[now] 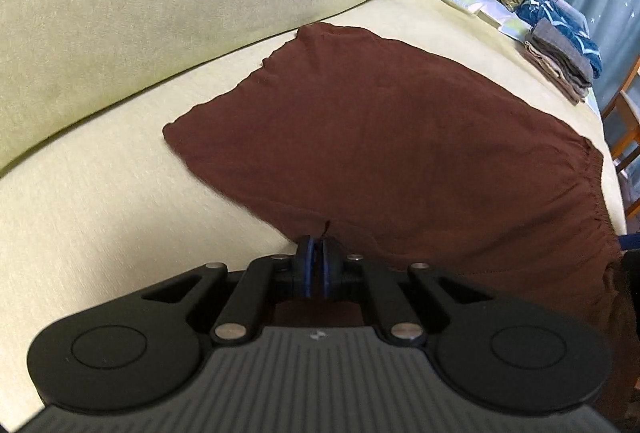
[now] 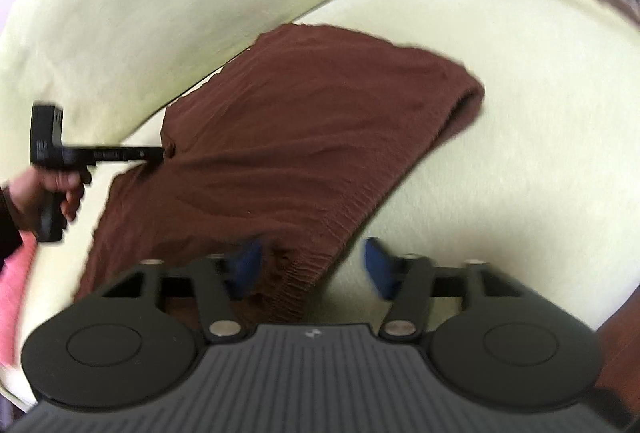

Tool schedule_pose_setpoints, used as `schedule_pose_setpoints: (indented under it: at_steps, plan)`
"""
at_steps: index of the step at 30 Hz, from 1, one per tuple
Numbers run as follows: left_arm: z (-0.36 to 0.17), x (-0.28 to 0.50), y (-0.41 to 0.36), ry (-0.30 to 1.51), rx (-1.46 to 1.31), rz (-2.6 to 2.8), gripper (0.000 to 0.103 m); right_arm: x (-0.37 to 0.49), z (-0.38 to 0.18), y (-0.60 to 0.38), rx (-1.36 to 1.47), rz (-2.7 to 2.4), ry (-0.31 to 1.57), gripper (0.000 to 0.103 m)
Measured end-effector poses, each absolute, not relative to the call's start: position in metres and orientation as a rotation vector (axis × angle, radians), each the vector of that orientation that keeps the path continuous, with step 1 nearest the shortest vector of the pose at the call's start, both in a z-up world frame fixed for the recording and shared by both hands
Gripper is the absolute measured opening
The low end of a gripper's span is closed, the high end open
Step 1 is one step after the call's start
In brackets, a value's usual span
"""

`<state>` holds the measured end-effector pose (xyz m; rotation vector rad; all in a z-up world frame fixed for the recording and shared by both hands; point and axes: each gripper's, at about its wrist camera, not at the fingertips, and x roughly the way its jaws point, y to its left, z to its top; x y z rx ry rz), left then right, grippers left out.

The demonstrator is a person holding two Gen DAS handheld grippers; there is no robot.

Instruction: Fold clothes

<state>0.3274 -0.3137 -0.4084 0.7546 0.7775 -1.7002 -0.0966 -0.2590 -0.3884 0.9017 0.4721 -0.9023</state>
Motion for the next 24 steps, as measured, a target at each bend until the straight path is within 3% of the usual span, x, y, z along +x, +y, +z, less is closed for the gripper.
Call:
schedule_pose_setpoints:
  at_steps: [2, 5, 9, 14, 16, 17, 24]
  plan:
    - [-0.407, 0.325, -0.314, 0.747, 0.766, -1.686, 0.007, -0.102, -0.392, -0.260, 0.909, -0.934, 0.447, 0.012]
    - [-0.404, 0.328, -0.309, 0.723, 0.763, -1.643, 0.010, -0.104, -0.394, -0.261, 0.908, -0.953, 0.452, 0.013]
    - [-0.393, 0.343, -0.294, 0.718, 0.735, -1.559, 0.009, -0.101, -0.380, -0.250, 0.830, -0.974, 0.484, 0.033]
    - [-0.371, 0.368, -0.243, 0.719, 0.706, -1.518, 0.011, -0.091, -0.352, -0.221, 0.695, -0.897, 0.525, 0.043]
    - [-0.364, 0.377, -0.210, 0.717, 0.708, -1.516, 0.029, -0.081, -0.347, -0.206, 0.629, -0.833, 0.566, 0.052]
    - [-0.362, 0.380, -0.192, 0.712, 0.716, -1.521, 0.032, -0.072, -0.345, -0.194, 0.569, -0.791, 0.606, 0.058]
    - [-0.375, 0.366, -0.066, 0.526, 0.987, -1.626, 0.033, -0.022, -0.347, -0.110, 0.177, -0.599, 0.847, 0.059]
